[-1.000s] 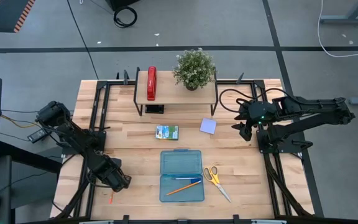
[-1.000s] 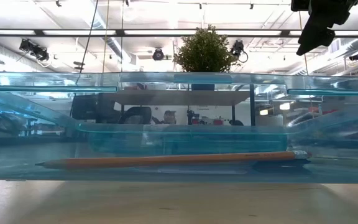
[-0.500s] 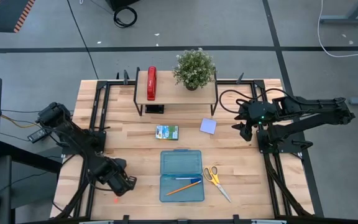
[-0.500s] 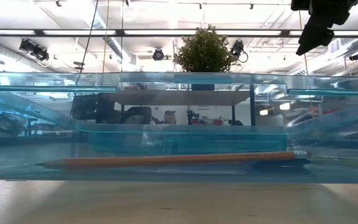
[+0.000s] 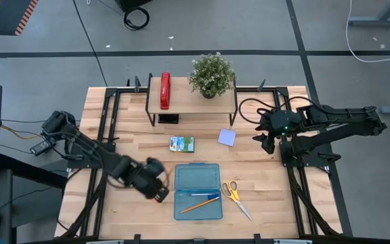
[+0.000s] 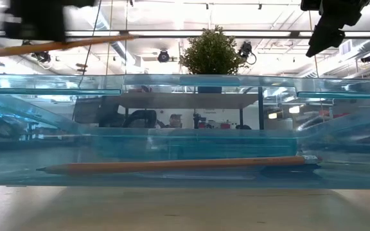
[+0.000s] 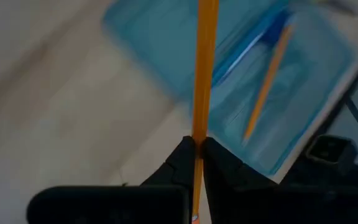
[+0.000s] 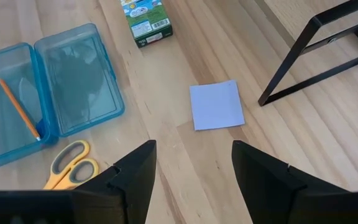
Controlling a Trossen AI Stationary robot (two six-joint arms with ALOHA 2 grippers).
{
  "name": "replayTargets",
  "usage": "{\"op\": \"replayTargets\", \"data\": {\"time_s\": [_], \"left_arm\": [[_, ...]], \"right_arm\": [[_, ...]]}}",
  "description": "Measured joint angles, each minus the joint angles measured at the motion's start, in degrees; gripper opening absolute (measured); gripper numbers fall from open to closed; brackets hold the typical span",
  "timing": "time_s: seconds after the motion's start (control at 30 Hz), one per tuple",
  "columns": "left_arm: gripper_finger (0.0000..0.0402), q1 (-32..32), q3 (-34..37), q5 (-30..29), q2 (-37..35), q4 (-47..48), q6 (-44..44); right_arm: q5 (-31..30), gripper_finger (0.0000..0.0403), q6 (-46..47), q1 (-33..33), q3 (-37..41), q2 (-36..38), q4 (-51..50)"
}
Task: Pack school essentials
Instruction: Put the yellow pencil into the blue supply box
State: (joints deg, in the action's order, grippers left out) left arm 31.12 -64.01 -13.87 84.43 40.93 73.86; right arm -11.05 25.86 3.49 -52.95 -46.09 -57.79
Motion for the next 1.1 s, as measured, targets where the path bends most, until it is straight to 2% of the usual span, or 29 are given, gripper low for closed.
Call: {"op": "replayTargets", "data": {"time_s": [0.13, 0.27, 0.33, 0.43, 0.53, 0.63, 0.9, 1.1], "left_arm": [[0.0018, -6.0, -0.4, 0.2, 0.0, -7.4, -15.3], [0.0023, -10.8, -0.5, 2.0, 0.9, -16.3, -25.3], [0.0026, -12.4, -0.5, 5.1, 2.4, -19.6, -29.9], [0.0027, -14.1, -1.0, 13.4, 6.2, -24.0, -35.0], [0.0024, -14.0, -3.7, 20.5, 11.5, -23.5, -39.0], [0.0026, -13.1, -6.5, 23.8, 15.8, -22.6, -41.1], [0.0031, -11.1, -12.5, 25.8, 22.6, -22.6, -44.8], [0.0029, -11.0, -13.1, 27.1, 24.7, -21.5, -45.0]], "right_arm": [[1.6, 0.0217, 2.6, 0.0, 0.0, 0.0, -1.8], [4.4, 0.0217, 4.9, 0.0, 0.0, 0.0, -5.8], [6.1, 0.0217, 6.2, 0.0, 0.0, 0.1, -7.9], [9.3, 0.0217, 8.2, 0.0, 0.0, 0.2, -11.0], [11.2, 0.0217, 9.5, 0.0, 0.0, 0.7, -13.3], [11.5, 0.0217, 10.6, 0.0, 0.0, 1.6, -14.3], [11.2, 0.0217, 11.2, 0.0, 0.0, 2.6, -14.8], [10.6, 0.0217, 11.4, 0.0, 0.0, 2.6, -14.7]]}}
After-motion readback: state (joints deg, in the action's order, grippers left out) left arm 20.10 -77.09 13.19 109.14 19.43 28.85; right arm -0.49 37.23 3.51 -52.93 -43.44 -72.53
